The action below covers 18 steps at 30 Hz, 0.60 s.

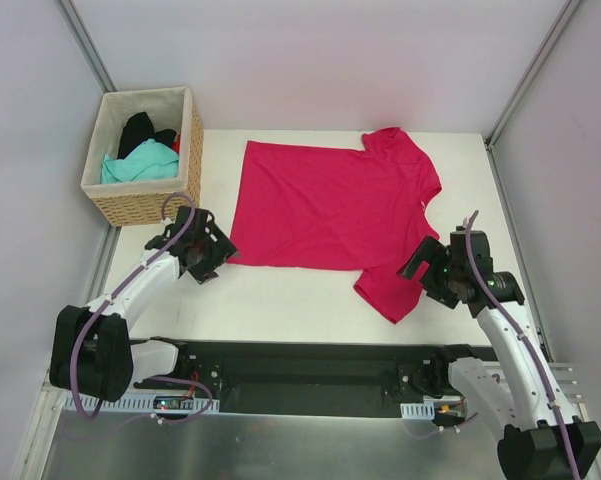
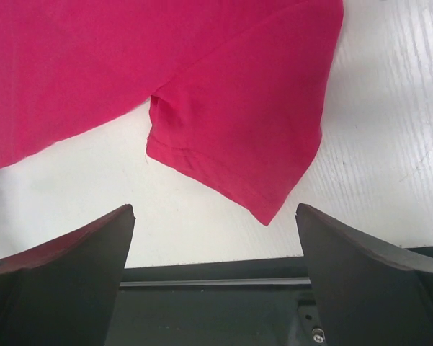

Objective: Fold and stack the t-shirts

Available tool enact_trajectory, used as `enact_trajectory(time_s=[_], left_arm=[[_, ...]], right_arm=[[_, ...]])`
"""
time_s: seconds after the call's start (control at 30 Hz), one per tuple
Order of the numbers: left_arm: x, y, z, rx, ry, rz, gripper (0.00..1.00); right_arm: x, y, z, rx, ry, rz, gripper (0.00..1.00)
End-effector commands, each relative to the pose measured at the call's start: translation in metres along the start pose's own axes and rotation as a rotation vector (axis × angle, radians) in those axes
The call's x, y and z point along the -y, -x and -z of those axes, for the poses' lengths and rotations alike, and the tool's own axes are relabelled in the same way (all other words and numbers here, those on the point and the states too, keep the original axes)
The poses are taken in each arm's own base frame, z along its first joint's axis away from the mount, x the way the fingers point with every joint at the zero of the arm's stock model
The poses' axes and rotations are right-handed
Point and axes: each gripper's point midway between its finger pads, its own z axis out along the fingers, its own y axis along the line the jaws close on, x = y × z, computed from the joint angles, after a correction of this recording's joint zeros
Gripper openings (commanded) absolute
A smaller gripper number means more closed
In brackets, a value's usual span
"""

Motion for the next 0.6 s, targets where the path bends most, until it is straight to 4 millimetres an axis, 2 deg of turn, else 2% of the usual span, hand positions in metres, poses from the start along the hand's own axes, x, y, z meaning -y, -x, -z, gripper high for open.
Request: enact_trajectory(time_s=[0.0,0.03,0.1,0.17,0.27,0.33,0.37,0.4,0.47,0.5,0.53,0.57], left_arm=[[0.002,0.014,-0.009,0.054,-0.004,0.032,0.72],[0.002,0.016,-0.01,0.057,-0.003,0.03,0.71],[0.002,0.023,-0.013,0.092,-0.002,0.019,0.68],[-0.001,0.025,-0.015,0.098,0.006,0.013,0.68],[-0.006,0.021,-0.018,0.082,0.018,0.006,0.66],[-0.006,0.017,-0.017,0.065,0.01,-0.009,0.66],[-0.001,0.016,-0.014,0.059,-0.012,-0.023,0.66],[0.014,0.021,-0.003,0.072,-0.069,-0.046,0.68],[0.039,0.034,0.013,0.109,-0.143,-0.098,0.8],[0.071,0.053,0.03,0.148,-0.219,-0.193,0.83],[0.089,0.064,0.038,0.17,-0.251,-0.249,0.86],[0.104,0.069,0.033,0.16,-0.258,-0.303,0.89]], right_arm=[[0.005,0.006,0.007,0.075,-0.05,0.031,0.99],[0.009,-0.007,0.007,0.021,-0.05,0.045,0.99],[0.015,-0.017,0.009,0.005,-0.064,0.077,0.99],[0.011,-0.018,0.006,0.012,-0.024,0.105,0.98],[0.004,-0.028,-0.004,-0.069,0.0,0.114,0.97],[0.0,-0.019,-0.007,-0.079,-0.033,0.142,0.97],[0.002,-0.005,-0.006,-0.029,-0.073,0.158,0.97],[-0.018,0.026,-0.001,0.059,-0.044,0.21,0.97],[-0.042,0.068,0.005,0.178,-0.023,0.271,0.97],[-0.059,0.096,0.009,0.242,-0.008,0.308,0.97],[-0.087,0.132,0.013,0.283,0.005,0.327,0.97],[-0.103,0.158,0.014,0.311,-0.001,0.338,0.97]])
